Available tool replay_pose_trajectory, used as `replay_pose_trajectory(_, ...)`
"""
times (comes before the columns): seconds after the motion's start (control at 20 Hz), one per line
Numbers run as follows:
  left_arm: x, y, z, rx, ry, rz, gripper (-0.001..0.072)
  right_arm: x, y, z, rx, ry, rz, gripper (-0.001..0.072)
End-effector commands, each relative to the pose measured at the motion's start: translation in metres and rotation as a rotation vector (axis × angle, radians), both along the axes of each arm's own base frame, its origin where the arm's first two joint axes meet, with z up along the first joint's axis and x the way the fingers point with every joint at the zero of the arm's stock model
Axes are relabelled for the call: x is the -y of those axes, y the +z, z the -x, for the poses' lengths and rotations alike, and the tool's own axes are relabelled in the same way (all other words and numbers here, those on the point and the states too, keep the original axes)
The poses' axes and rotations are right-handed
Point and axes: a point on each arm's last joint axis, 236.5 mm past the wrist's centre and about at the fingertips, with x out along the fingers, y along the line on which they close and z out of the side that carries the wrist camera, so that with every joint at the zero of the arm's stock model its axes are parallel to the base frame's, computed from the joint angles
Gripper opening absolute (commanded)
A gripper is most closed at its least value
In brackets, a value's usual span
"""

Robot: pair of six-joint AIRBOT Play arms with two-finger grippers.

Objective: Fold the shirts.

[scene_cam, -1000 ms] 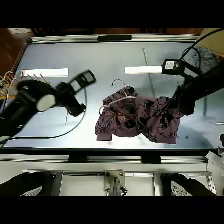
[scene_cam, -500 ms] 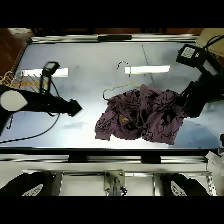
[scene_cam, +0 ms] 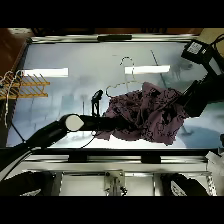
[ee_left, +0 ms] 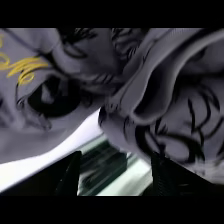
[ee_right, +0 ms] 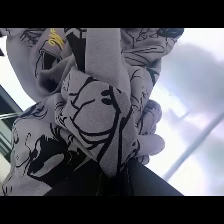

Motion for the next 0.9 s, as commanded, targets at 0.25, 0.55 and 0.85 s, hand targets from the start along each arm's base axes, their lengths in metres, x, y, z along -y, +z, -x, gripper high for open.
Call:
replay_pose_trajectory(0.25, 0.028, -0.018, -0.002, -0.039, 0.095, 0.053, 0.0504, 0.0, 0.0, 0.0, -0.001, -0.007, -0.005, 0.0077)
replay_pose_trajectory(0.55, 0.051, -0.016, -0.01, -0.031, 0.082, 0.065, 0.047, -0.001, 0.0, 0.0, 0.0, -0.002, -0.003, 0.0077)
replay_pose_trajectory(0.85, 0.062, -0.041, -0.006, -0.084, 0.091, 0.047, 0.0295, 0.0, 0.0, 0.0, 0.001, 0.002, -0.001, 0.0078)
